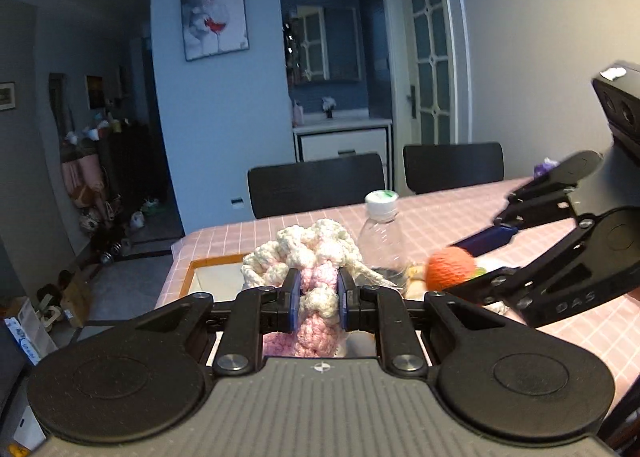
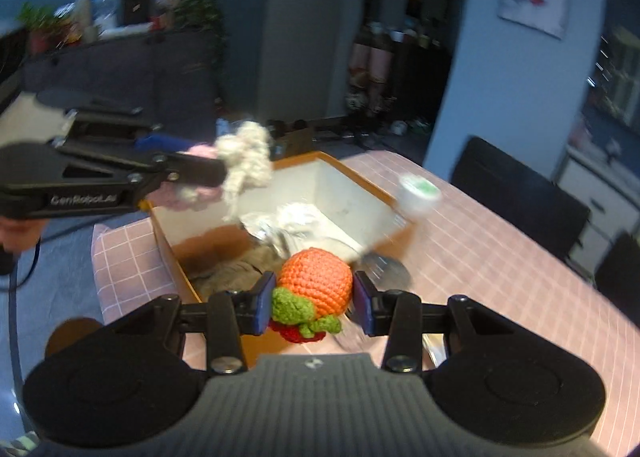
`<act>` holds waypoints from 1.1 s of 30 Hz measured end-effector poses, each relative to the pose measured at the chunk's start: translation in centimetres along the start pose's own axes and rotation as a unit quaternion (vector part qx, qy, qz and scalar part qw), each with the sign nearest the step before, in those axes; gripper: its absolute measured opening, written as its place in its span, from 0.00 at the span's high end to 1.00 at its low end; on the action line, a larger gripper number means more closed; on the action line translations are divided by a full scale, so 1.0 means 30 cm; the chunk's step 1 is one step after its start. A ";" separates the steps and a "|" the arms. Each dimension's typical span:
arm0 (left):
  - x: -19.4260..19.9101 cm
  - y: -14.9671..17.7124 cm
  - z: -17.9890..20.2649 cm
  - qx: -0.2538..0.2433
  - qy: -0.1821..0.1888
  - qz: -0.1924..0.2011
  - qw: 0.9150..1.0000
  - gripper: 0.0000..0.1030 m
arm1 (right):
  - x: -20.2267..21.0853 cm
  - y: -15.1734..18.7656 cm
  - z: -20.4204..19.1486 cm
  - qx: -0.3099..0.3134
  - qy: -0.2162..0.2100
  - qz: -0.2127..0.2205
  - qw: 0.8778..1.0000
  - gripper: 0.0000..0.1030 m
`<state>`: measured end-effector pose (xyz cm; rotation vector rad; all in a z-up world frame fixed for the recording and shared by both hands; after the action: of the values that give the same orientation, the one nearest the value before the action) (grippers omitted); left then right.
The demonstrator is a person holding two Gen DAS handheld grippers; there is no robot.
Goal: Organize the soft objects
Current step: 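Carry both crocheted items over the box and open both tools inside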
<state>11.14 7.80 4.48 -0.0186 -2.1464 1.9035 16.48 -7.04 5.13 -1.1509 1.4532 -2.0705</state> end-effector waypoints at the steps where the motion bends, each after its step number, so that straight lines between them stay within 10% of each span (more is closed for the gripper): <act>1: -0.020 0.004 -0.014 -0.005 0.002 -0.006 1.000 0.80 | -0.036 -0.014 -0.016 0.011 -0.003 -0.005 1.000 0.60; 14: -0.308 0.171 -0.122 -0.104 0.052 -0.075 0.990 0.80 | -0.470 -0.038 -0.081 0.113 0.022 -0.091 0.989 0.60; 33: -0.492 0.277 -0.179 -0.118 0.097 -0.163 0.975 0.77 | -0.671 0.053 -0.043 0.190 0.057 -0.165 0.966 0.59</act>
<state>25.07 11.38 -5.95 0.0909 -2.0799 1.4006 27.37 6.85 -4.78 -1.1880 0.8893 -2.5370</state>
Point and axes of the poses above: each gripper's, at about its wrist camera, not at the fingertips, and x roughly against the way its jaws point, z to its right, y to its underside, the point moved 3 cm from there along -x, roughly the way its jaws point, and after that the axes turned 13 degrees about z, right-handed, at the moved point
